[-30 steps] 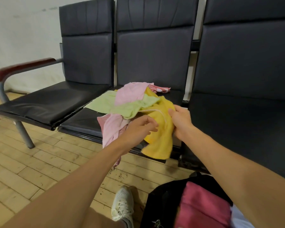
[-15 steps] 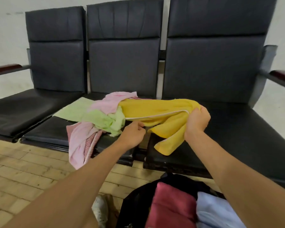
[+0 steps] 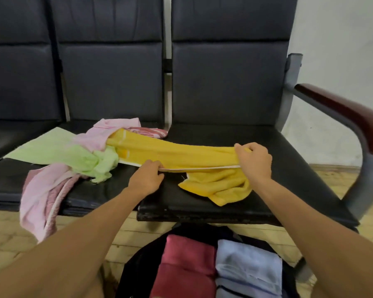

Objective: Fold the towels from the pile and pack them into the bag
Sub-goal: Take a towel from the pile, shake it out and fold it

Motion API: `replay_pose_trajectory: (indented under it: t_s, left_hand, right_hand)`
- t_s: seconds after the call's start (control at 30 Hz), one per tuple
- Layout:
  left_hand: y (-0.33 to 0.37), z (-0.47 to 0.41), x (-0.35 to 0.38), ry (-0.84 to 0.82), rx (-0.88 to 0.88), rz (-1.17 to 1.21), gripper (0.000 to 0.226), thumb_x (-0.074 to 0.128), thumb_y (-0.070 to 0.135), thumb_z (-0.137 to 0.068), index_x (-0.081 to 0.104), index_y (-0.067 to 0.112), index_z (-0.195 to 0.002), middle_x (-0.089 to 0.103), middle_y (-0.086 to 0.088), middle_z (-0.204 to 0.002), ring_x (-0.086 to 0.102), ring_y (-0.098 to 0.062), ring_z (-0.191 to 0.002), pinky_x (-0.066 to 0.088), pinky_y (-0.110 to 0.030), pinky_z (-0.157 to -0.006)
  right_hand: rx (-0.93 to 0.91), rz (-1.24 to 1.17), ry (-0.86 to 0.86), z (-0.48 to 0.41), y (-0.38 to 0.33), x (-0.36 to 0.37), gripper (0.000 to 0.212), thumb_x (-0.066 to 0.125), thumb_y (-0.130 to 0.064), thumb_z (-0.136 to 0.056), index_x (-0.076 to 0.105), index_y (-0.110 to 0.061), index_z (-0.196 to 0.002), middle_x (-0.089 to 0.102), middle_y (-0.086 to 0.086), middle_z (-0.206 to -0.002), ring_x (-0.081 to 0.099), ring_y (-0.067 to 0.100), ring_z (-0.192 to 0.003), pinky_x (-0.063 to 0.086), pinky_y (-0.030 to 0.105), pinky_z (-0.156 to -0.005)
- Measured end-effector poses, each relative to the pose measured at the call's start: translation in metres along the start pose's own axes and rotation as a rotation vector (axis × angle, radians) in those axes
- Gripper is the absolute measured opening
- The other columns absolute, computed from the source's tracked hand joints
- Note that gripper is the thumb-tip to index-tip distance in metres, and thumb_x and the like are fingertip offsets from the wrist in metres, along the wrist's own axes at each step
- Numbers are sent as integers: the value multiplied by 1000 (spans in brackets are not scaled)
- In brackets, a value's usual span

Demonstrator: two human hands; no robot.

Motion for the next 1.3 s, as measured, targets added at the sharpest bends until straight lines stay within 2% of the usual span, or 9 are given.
replay_pose_trajectory:
  t_s: [0.13, 0.27, 0.43, 0.53, 0.63, 0.83, 1.07, 1.17, 1.3]
  left_hand:
    - [13, -7, -10, 147, 59, 70, 10, 49, 17, -98, 56, 18, -92, 59, -7, -102, 56, -29, -95, 47, -42, -78]
    - [55, 1, -21, 199, 214, 316, 11, 51, 8, -97, 58, 16, -96, 60, 2, -96, 56, -14, -88, 43, -24, -74]
    - [98, 21, -13, -7, 377, 497, 12, 56, 13, -96, 59, 24, -93, 62, 8, -91, 60, -9, -87, 48, -19, -74]
    - [97, 31, 3, -167, 400, 460, 7, 57, 13, -96, 62, 18, -98, 65, 3, -97, 62, -16, -88, 50, -27, -80]
    - [84, 40, 10, -240, 392, 425, 8, 57, 13, -96, 61, 20, -97, 65, 5, -98, 58, -13, -78, 48, -26, -75]
    - [72, 50, 0, -262, 350, 446, 10, 60, 18, -94, 62, 24, -86, 60, 12, -72, 51, -4, -66, 42, -20, -66]
    - [71, 57, 8, -397, 228, 557, 14, 59, 25, -94, 70, 15, -91, 71, 0, -99, 65, -16, -98, 50, -29, -92]
    - [68, 53, 0, -263, 129, 567, 21, 60, 28, -94, 73, 11, -92, 71, 1, -93, 67, -12, -88, 55, -22, -80]
    - [66, 55, -7, -164, 125, 498, 15, 73, 5, -81, 70, 14, -93, 67, 3, -86, 57, 3, -68, 44, -12, -63]
  right_hand:
    - [-131, 261, -106, -1, -8, 5, 21, 56, -40, -92, 67, -22, -93, 63, 0, -89, 55, 21, -85, 43, 33, -71]
    - [-226, 521, -92, -3, -13, -5, 17, 54, -24, -91, 68, -18, -97, 62, 4, -86, 57, 26, -78, 43, 32, -65]
    - [-639, 809, -63, 20, -38, 13, 24, 50, -24, -94, 68, -17, -110, 60, 5, -110, 56, 25, -99, 37, 39, -83]
    - [-740, 733, -359, 42, -38, 47, 34, 43, -30, -101, 57, -19, -130, 54, 0, -133, 53, 22, -118, 34, 39, -96]
    - [-678, 901, -595, 51, -15, 71, 35, 33, -35, -104, 56, -20, -125, 60, 2, -123, 56, 26, -115, 36, 41, -93]
    - [-451, 1021, -590, 33, 0, 51, 43, 35, -48, -102, 62, -16, -114, 63, 3, -101, 62, 24, -93, 52, 39, -84]
    - [-291, 707, -509, 26, 7, 48, 42, 63, -41, -92, 52, -14, -122, 52, 4, -118, 54, 19, -99, 50, 35, -88]
    - [-181, 567, -598, 32, 11, 61, 51, 69, -40, -88, 47, -16, -127, 56, 5, -118, 56, 22, -106, 50, 40, -95]
    - [-84, 561, -735, 46, 15, 81, 28, 71, -30, -84, 64, -11, -103, 65, 6, -104, 63, 20, -94, 55, 36, -85]
Point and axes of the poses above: each hand's wrist, its own z-axis away from the middle knuckle, its own x-axis out of the palm, y = z × x, the point moved 10 cm from there along -z, towards the middle knuckle
